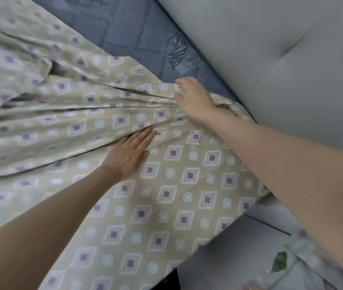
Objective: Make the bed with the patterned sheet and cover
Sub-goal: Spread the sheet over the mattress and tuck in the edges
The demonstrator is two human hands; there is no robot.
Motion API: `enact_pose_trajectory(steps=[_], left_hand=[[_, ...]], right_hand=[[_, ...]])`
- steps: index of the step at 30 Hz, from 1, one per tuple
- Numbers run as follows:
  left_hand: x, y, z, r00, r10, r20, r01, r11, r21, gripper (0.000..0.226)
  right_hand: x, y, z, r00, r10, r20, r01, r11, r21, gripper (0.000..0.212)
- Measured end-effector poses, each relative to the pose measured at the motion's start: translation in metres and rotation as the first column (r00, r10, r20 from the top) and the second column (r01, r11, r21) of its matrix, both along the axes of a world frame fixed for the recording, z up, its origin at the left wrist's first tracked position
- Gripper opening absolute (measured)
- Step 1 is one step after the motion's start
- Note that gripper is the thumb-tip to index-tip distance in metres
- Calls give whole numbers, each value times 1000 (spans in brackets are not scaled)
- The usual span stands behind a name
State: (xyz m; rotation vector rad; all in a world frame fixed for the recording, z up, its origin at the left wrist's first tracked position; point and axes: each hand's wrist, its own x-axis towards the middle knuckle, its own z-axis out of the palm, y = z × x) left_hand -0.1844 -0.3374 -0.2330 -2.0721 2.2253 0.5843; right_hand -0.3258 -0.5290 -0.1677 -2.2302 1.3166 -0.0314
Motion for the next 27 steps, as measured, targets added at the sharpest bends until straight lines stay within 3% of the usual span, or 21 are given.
enact_pose_trajectory(steps=[4, 8, 11, 13, 16, 19, 23, 27], left_hand=[[40, 12, -7, 997, -75, 13, 75, 997, -7, 57], [74, 23, -7, 978, -209, -3, 209, 978, -4, 57], [100, 29, -8, 953, -303, 10, 303, 953, -14, 57], [114, 33, -9, 949, -314, -18, 314, 949, 5, 57], [123, 35, -13, 949, -313, -41, 313, 950, -17, 57], [124, 35, -10, 950, -302, -80, 305, 952, 22, 59], [127, 31, -7, 958, -279, -67, 281, 959, 30, 63], [140, 23, -10, 944, -326, 51, 327, 945, -15, 57]], right_hand=[[77, 4, -11, 995, 89, -33, -85, 990, 109, 64], [134, 10, -29, 988, 113, -104, -79, 954, 288, 112], [164, 15, -39, 969, 106, -223, -54, 973, 226, 122], [173, 16, -44, 958, 143, -248, -100, 979, 178, 110], [178, 13, -41, 902, 283, -325, -251, 958, 138, 60], [180, 6, -27, 911, 246, -333, -269, 963, -26, 35], [184, -8, -16, 953, 154, -262, -193, 972, -132, 26], [189, -22, -11, 984, -7, -175, -25, 984, -179, 26]])
